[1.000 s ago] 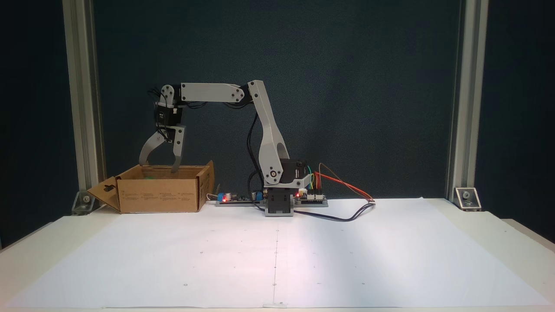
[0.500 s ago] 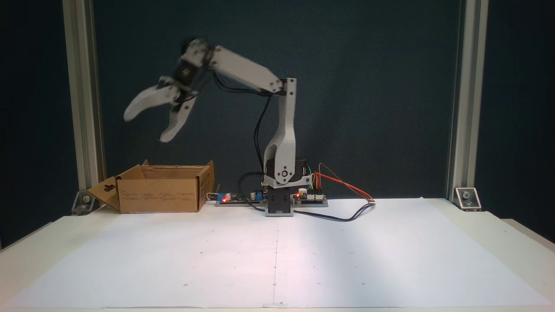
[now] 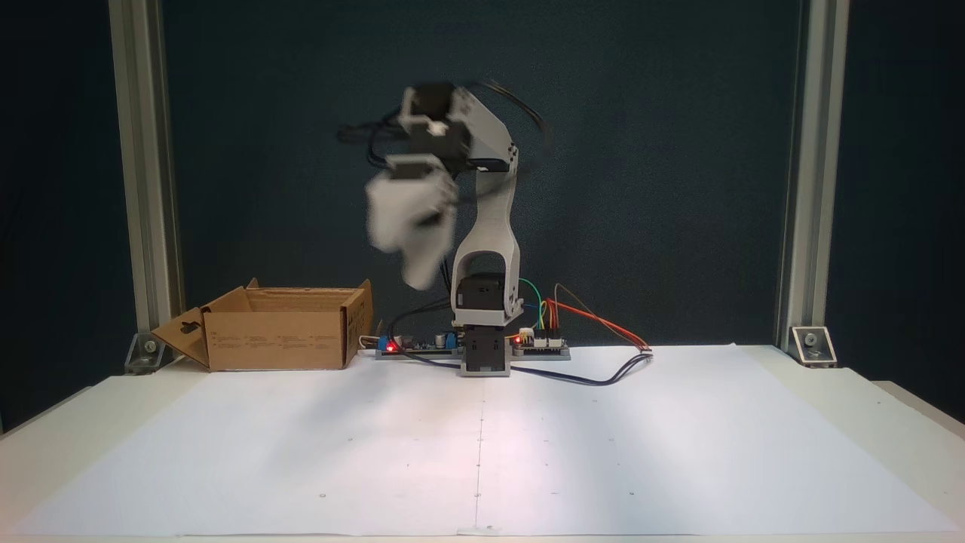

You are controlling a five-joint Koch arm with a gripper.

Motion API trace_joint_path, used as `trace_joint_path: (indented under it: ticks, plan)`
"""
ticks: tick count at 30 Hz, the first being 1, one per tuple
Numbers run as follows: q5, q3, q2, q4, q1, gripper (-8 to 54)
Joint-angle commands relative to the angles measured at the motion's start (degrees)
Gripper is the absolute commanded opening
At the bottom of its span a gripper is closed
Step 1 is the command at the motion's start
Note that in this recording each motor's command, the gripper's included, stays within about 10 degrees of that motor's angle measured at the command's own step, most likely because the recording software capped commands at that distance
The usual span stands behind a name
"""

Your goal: Grasp a green dice and put it in the bin.

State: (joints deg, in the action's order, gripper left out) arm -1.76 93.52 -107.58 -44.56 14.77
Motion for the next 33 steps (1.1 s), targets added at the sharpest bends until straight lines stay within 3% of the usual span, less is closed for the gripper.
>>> trace_joint_path:
  ticks: [1, 12, 24, 33]
  plan:
    - [2.72, 0.79, -3.52, 2.9, -3.6, 43.3]
    - [2.55, 22.68, -15.56, 30.65, -10.46, 45.0]
    - [2.55, 25.31, -26.81, 54.67, -10.72, 45.6]
    - [2.46, 33.75, -28.12, 73.72, -10.72, 45.5]
